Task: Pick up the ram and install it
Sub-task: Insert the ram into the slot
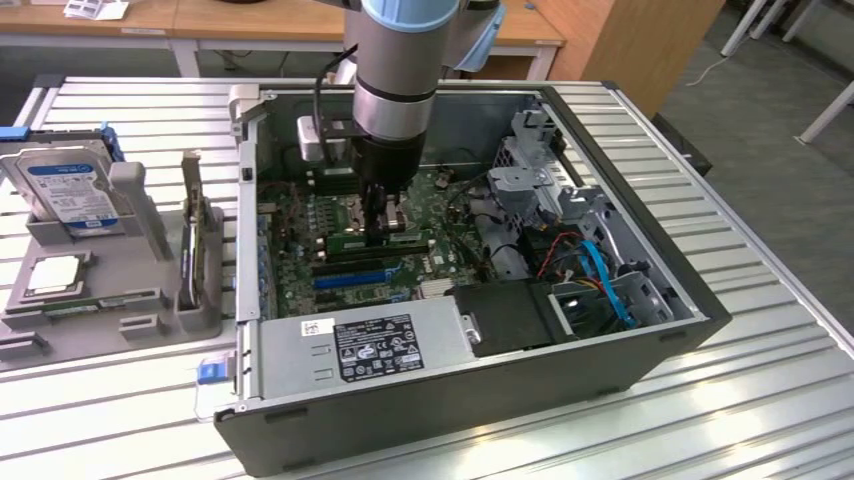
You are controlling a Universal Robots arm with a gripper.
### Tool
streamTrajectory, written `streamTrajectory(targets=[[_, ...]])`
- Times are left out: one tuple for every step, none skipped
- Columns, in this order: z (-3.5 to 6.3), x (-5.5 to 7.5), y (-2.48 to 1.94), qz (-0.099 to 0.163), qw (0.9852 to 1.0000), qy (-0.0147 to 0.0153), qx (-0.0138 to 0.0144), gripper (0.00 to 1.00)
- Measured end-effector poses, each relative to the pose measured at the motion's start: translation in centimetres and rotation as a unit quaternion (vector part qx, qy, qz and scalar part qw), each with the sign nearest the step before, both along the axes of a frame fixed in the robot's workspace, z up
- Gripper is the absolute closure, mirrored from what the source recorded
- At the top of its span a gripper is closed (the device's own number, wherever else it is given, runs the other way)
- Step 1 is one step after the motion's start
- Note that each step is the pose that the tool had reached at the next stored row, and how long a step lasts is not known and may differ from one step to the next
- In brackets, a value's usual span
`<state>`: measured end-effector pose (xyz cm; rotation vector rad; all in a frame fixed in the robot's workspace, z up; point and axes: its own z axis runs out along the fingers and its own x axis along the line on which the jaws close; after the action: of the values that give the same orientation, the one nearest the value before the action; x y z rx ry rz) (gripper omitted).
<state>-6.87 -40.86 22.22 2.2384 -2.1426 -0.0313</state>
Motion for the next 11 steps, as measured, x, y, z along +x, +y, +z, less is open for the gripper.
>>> streamTrajectory(targets=[[0.00,0.00,0.00,0.000,1.0000,0.0000,0.0000,0.87],[0.00,0.00,0.00,0.000,1.0000,0.0000,0.0000,0.87],[0.00,0.00,0.00,0.000,1.0000,0.0000,0.0000,0.87],[0.00,0.00,0.00,0.000,1.0000,0.0000,0.0000,0.87],[0.00,0.00,0.00,0.000,1.0000,0.0000,-0.0001,0.87],[0.00,0.00,0.00,0.000,1.0000,0.0000,0.0000,0.87],[0.00,0.00,-0.01,0.000,1.0000,0.0000,0.0000,0.87],[0.00,-0.01,-0.05,0.000,1.0000,0.0000,-0.0001,0.87],[0.00,-0.01,-0.06,0.000,1.0000,0.0000,0.0000,0.87],[0.00,0.00,-0.07,0.000,1.0000,0.0000,0.0000,0.87],[0.00,0.00,-0.07,0.000,1.0000,0.0000,0.0000,0.87]])
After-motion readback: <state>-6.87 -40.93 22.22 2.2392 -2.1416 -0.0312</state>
